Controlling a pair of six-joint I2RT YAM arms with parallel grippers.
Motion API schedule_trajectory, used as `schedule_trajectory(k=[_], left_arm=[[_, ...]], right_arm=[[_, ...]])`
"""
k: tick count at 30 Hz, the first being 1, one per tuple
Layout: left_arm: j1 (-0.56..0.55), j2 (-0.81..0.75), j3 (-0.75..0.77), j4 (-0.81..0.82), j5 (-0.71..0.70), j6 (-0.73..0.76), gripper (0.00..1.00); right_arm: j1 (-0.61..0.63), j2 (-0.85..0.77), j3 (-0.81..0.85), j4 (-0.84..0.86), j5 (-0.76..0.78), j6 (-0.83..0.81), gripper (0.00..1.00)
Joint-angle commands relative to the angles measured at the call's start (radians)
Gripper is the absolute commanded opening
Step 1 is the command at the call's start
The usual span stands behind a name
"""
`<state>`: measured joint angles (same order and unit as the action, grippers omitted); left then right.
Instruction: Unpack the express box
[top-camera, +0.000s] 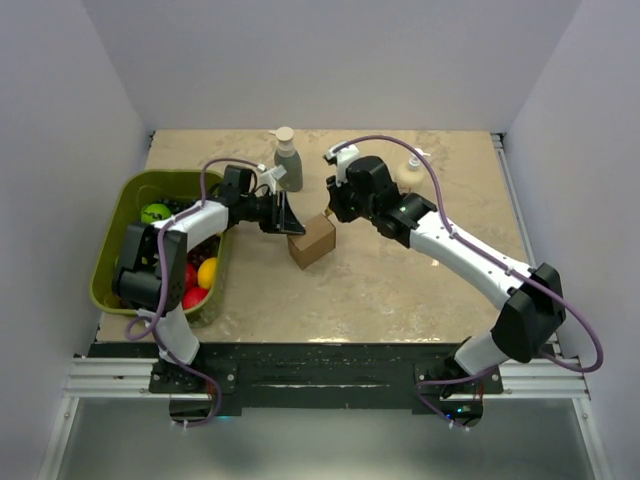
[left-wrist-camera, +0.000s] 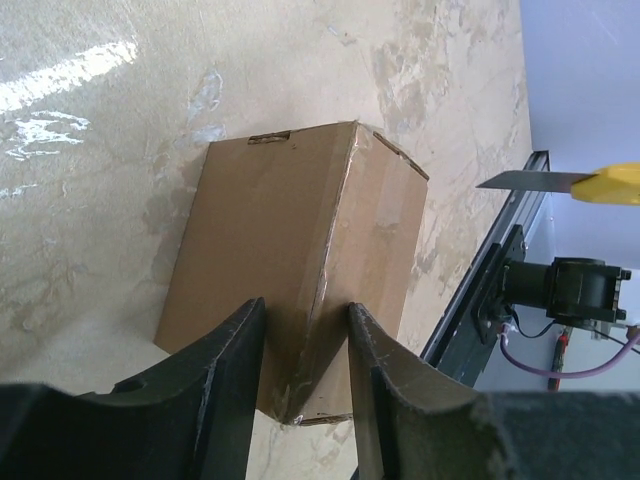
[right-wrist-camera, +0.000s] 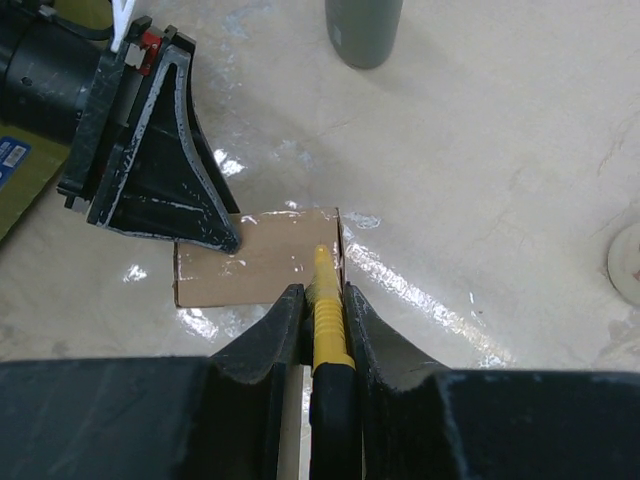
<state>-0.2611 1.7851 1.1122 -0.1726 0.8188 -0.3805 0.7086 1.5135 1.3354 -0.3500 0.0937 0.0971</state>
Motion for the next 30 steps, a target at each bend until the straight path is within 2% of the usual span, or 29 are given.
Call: schedule_trajectory(k=[1, 11, 27, 30], left_arm=[[-0.003, -0.009, -0.043, -0.03, -0.032, -0.014, 0.42], [-0.003, -0.02, -0.077, -0.015, -0.02, -0.015, 0.39], [-0.003, 0.005, -0.081, -0.015, -0.015, -0.017, 0.38], [-0.003, 0.007, -0.078, -0.016, -0.017, -0.015, 0.38]], right_arm=[[0.012, 0.022, -0.001, 0.068, 0.044, -0.028, 0.0], [0.017, 0.093, 0.047, 0.097, 0.052, -0.062, 0.0], [0.02, 0.094, 0.061, 0.109, 0.038, -0.091, 0.0], [0.026, 0.09, 0.059, 0.126, 0.035, -0.172, 0.0]])
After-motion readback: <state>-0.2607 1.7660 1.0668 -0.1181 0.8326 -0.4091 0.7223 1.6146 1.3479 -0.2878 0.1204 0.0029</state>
